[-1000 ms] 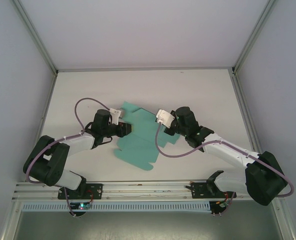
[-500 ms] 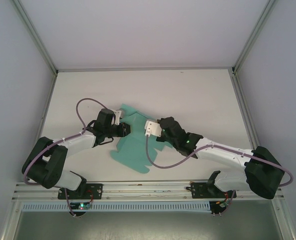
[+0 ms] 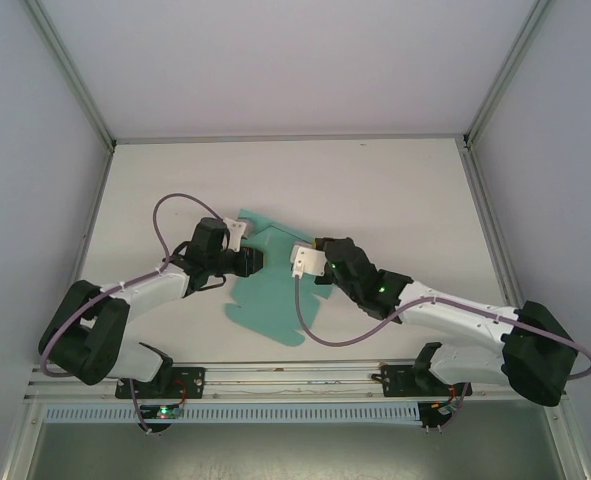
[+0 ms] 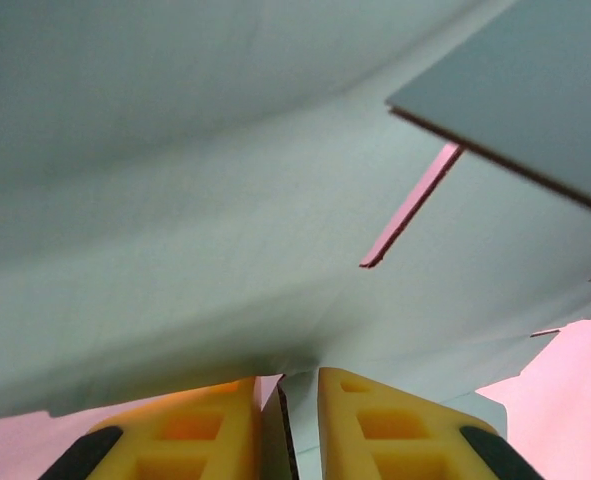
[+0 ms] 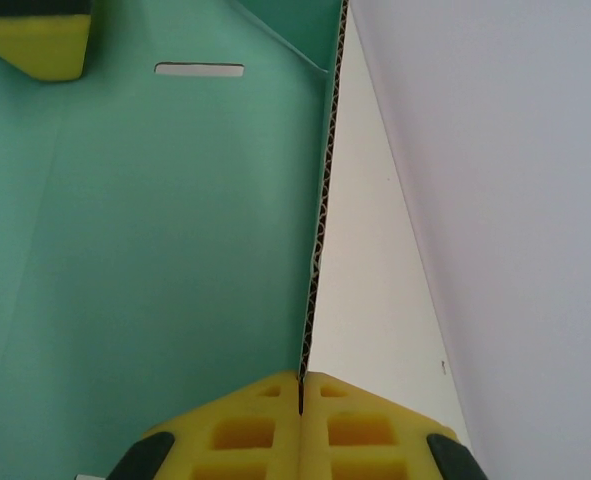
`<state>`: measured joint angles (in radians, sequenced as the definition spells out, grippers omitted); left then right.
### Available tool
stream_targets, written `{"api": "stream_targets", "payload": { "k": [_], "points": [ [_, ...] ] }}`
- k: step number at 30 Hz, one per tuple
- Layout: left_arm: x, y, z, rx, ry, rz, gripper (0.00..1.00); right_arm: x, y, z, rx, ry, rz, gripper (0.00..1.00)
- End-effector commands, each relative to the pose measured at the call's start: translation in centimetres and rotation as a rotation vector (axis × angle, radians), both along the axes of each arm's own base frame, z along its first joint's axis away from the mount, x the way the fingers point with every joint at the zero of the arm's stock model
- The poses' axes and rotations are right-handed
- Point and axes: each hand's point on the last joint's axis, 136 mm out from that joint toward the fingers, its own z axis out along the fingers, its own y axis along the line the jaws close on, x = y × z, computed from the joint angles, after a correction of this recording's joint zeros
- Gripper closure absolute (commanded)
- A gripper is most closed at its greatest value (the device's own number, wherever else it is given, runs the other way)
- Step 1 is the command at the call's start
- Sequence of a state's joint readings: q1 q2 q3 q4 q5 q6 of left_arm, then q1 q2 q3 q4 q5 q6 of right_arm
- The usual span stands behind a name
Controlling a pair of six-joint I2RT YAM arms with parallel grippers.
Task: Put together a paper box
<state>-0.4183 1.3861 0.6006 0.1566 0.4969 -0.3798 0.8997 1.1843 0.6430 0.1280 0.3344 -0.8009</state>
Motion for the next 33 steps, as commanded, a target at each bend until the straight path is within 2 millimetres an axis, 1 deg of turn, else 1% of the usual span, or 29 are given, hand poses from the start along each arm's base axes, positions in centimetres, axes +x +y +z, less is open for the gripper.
{"api": "stream_targets", "payload": {
  "k": [1, 8, 11, 13, 17, 20, 24, 28, 31, 33],
  "points": [
    [0.5, -2.1, 3.5, -0.075, -0.132, -0.080, 0.83, -2.1, 2.2, 0.1, 0.058, 0.037, 0.156, 1.00],
    [1.4, -2.0, 2.6, -0.069, -0.112, -0.044, 0.93, -2.6, 2.6, 0.5, 0.080, 0.049, 0.188, 1.00],
    [2.2, -1.6, 2.4, -0.051, -0.078, 0.012, 1.00, -2.7, 2.6, 0.0, 0.063, 0.052, 0.193, 1.00],
    [2.5, -1.6, 2.4, -0.056, -0.046, 0.039, 1.00, -3.1, 2.7, -0.9, 0.023, 0.067, 0.196, 1.00],
    [2.4, -1.7, 2.3, -0.073, -0.029, 0.048, 1.00, -4.1, 3.0, -3.1, -0.061, 0.068, 0.199, 1.00],
    [2.6, -1.1, 1.3, -0.031, -0.006, 0.079, 1.00, -4.9, 3.5, -3.9, -0.112, 0.031, 0.193, 1.00],
    [2.5, -1.0, 0.1, -0.021, 0.039, 0.096, 1.00, -5.9, 4.3, -4.8, -0.158, 0.006, 0.191, 1.00],
    [2.5, -0.9, -1.1, -0.020, 0.076, 0.117, 1.00, -6.6, 5.0, -6.3, -0.243, -0.029, 0.166, 1.00],
    [2.2, -1.0, -1.7, -0.022, 0.095, 0.111, 1.00, -6.7, 5.3, -7.6, -0.279, -0.031, 0.138, 1.00],
    [2.0, -0.8, -2.0, -0.011, 0.105, 0.114, 0.99, -5.9, 4.9, -7.8, -0.281, -0.044, 0.092, 1.00]
  ]
}}
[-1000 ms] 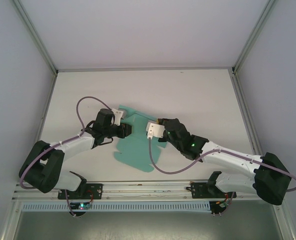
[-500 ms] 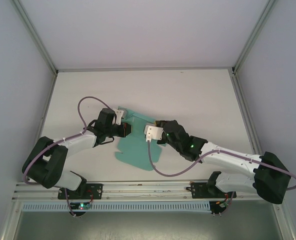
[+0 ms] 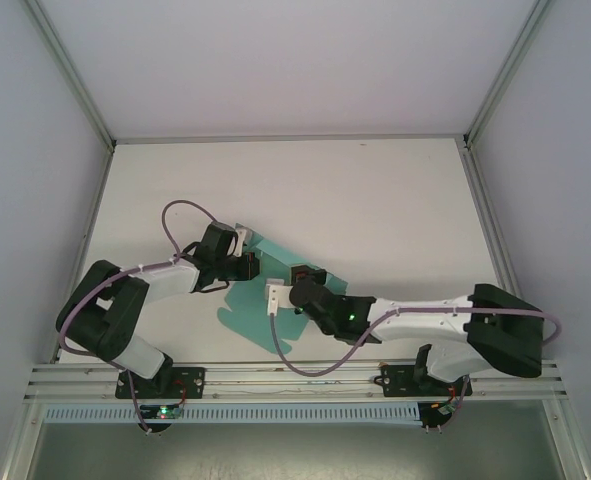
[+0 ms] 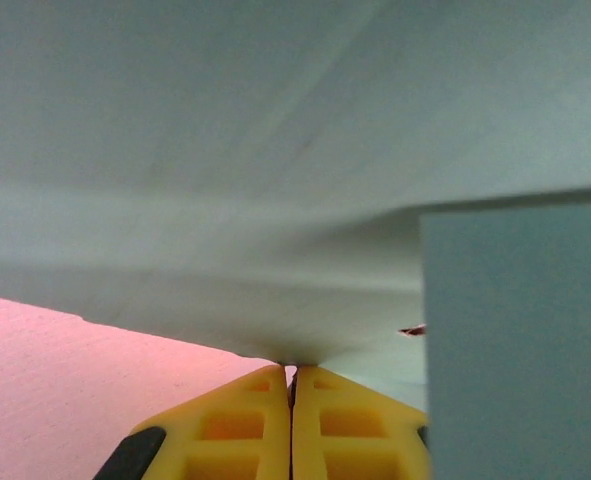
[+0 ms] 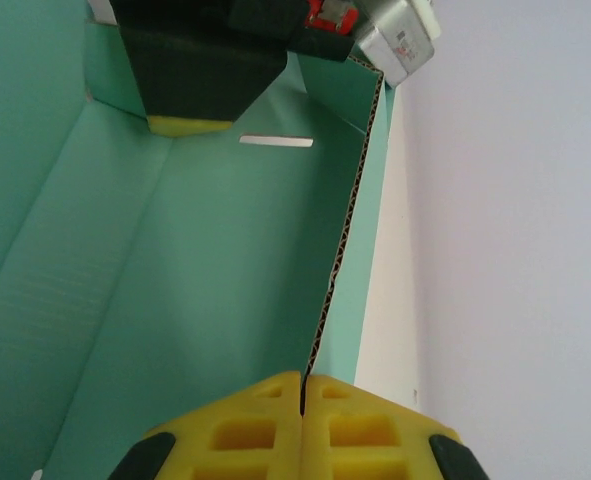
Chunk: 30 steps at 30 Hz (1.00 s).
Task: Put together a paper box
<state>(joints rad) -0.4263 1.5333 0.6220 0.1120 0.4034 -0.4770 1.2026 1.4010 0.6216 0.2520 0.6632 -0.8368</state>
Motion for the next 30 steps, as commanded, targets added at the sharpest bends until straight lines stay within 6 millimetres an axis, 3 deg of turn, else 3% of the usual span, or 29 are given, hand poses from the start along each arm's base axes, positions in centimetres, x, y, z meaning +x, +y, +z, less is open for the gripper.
{"api": "stream_targets", "payload": {
  "k": [1, 5, 6, 10, 11, 13, 14, 16, 19, 21, 23, 26, 29, 30],
  "points": [
    [1.7, -1.9, 3.3, -0.094, -0.090, -0.001, 0.97, -0.9, -0.1, -3.0, -0.072, 0.049, 0.023, 1.00],
    [1.1, -1.0, 3.3, -0.049, -0.090, 0.004, 0.72, 1.1, -1.3, -0.8, -0.008, 0.020, -0.025, 1.00],
    [0.9, -0.5, 3.3, -0.021, -0.092, 0.014, 0.60, 1.5, -1.6, -0.2, 0.011, 0.018, -0.025, 1.00],
    [0.2, 2.5, 3.5, 0.111, -0.098, 0.097, 0.46, 2.8, -2.9, 1.3, 0.043, 0.005, -0.045, 1.00],
    [-0.2, 3.2, 3.7, 0.138, -0.099, 0.109, 0.35, 3.1, -3.3, 1.6, 0.044, -0.003, -0.055, 1.00],
    [-0.7, 4.7, 4.0, 0.192, -0.089, 0.156, 0.30, 3.8, -3.8, 1.9, 0.042, -0.020, -0.074, 1.00],
    [-1.1, 4.9, 4.2, 0.199, -0.080, 0.160, 0.31, 4.1, -4.0, 2.0, 0.039, -0.028, -0.082, 1.00],
    [-1.9, 4.1, 4.6, 0.148, -0.064, 0.124, 0.42, 4.6, -4.0, 2.1, 0.044, -0.031, -0.081, 1.00],
    [-2.7, 0.3, 5.5, -0.024, -0.065, 0.009, 0.57, 5.0, -3.5, 1.9, 0.063, -0.035, -0.065, 1.00],
    [-2.7, -1.7, 5.6, -0.086, -0.086, -0.022, 0.74, 5.4, -3.3, 1.8, 0.068, -0.041, -0.064, 1.00],
    [-2.5, -2.9, 5.6, -0.106, -0.100, -0.040, 0.80, 5.8, -3.0, 1.7, 0.072, -0.038, -0.066, 1.00],
    [-1.8, -3.5, 4.3, -0.082, -0.123, -0.004, 0.87, 6.0, -2.7, 1.7, 0.087, -0.039, -0.058, 1.00],
    [-0.9, -3.6, 1.5, -0.010, -0.079, 0.052, 1.00, 5.6, -2.3, 1.5, 0.112, -0.021, -0.030, 1.00],
    [-0.6, -3.7, 0.8, -0.012, -0.069, 0.073, 1.00, 5.3, -2.2, 1.3, 0.119, -0.011, -0.016, 1.00]
  ]
}}
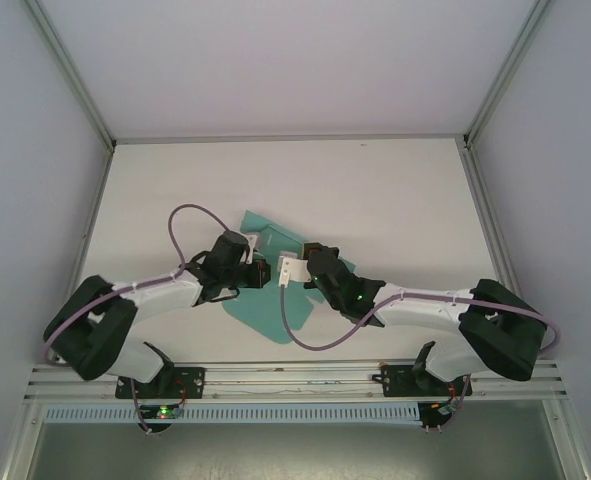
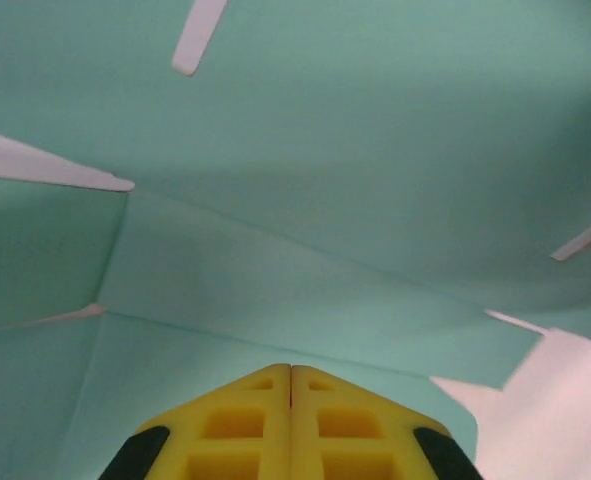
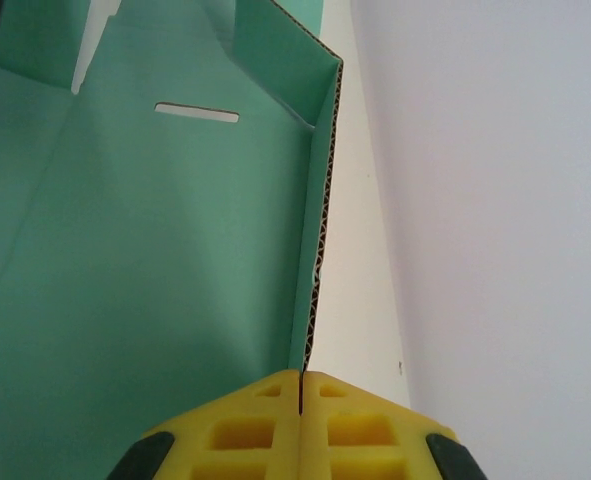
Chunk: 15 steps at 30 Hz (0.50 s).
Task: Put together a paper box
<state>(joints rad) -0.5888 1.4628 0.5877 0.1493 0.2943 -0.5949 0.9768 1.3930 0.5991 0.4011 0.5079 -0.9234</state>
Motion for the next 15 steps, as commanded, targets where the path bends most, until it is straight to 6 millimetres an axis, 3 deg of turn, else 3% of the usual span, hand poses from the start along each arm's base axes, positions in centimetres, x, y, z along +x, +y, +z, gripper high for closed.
{"api": "stream_targets", "payload": {
  "k": [1, 7, 10, 15],
  "points": [
    [2.2, -0.5, -1.2, -0.023, -0.032, 0.114, 1.00, -0.6, 0.6, -0.3, 0.039, 0.020, 0.058, 1.00],
    [4.3, -1.7, -2.8, -0.073, -0.048, 0.210, 1.00, -2.8, 1.2, -1.3, 0.079, 0.123, 0.131, 1.00],
    [4.1, -2.5, -3.8, -0.054, -0.021, 0.198, 1.00, -3.9, 1.3, -2.0, 0.044, 0.150, 0.150, 1.00],
    [3.6, -3.0, -3.7, -0.060, -0.022, 0.183, 1.00, -5.4, 1.5, -4.1, 0.034, 0.246, 0.155, 1.00]
  ]
}}
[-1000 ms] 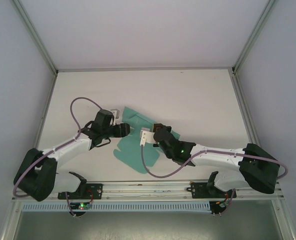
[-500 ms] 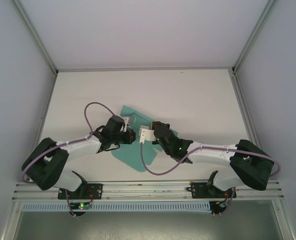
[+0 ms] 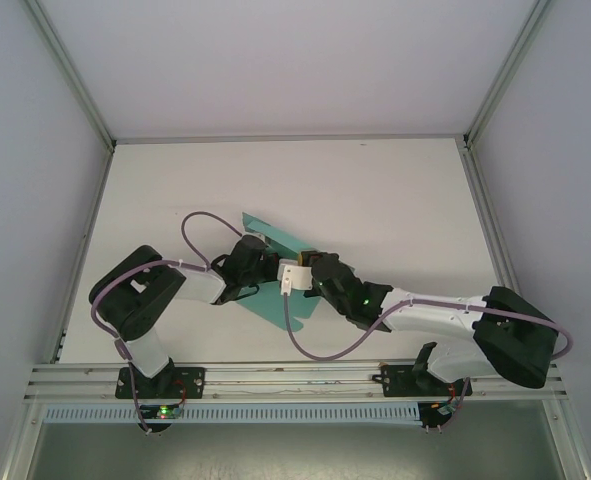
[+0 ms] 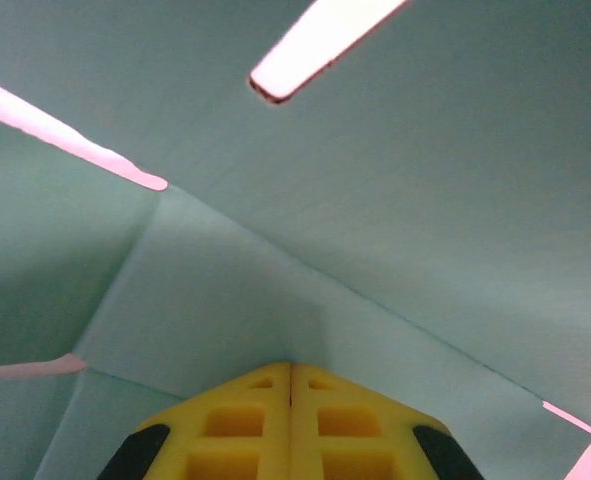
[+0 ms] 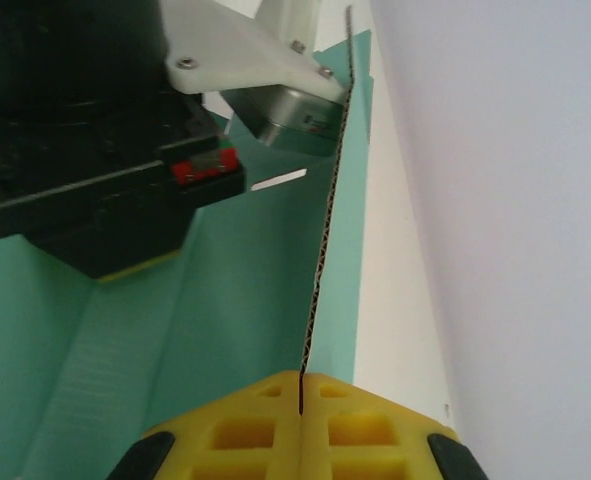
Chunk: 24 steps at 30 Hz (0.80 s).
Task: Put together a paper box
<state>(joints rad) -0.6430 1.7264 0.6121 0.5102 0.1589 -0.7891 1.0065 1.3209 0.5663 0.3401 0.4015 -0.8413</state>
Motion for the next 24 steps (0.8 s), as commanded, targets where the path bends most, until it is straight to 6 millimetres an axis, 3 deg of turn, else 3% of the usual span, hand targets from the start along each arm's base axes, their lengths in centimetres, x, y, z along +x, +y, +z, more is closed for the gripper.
{"api": "stream_targets", "payload": {
  "k": [1, 10, 13, 16, 19, 23, 24],
  "points": [
    [-0.7, -0.2, -0.8, 0.025, 0.015, 0.007, 1.00, -2.5, 0.2, -4.2, -0.057, 0.150, 0.052, 1.00],
    [-1.4, 0.2, -0.5, 0.035, 0.021, 0.007, 1.00, -1.8, -0.7, -8.0, -0.227, 0.109, -0.024, 1.00],
    [-1.6, 0.5, -0.2, 0.035, 0.014, 0.009, 1.00, -0.7, -1.6, -7.3, -0.234, 0.053, -0.079, 1.00],
    [-1.9, 1.3, 1.0, 0.069, -0.003, 0.007, 0.98, 0.8, -2.6, -5.3, -0.233, -0.016, -0.128, 1.00],
    [-2.3, 3.2, 3.2, 0.137, -0.037, 0.039, 0.85, 1.7, -3.1, -3.7, -0.230, -0.053, -0.129, 1.00],
    [-2.9, 7.2, 7.7, 0.294, -0.098, 0.109, 0.52, 2.4, -3.1, -3.0, -0.257, -0.088, -0.122, 1.00],
    [-2.9, 8.4, 8.9, 0.328, -0.109, 0.139, 0.49, 2.5, -3.1, -2.9, -0.265, -0.097, -0.117, 1.00]
  ]
}}
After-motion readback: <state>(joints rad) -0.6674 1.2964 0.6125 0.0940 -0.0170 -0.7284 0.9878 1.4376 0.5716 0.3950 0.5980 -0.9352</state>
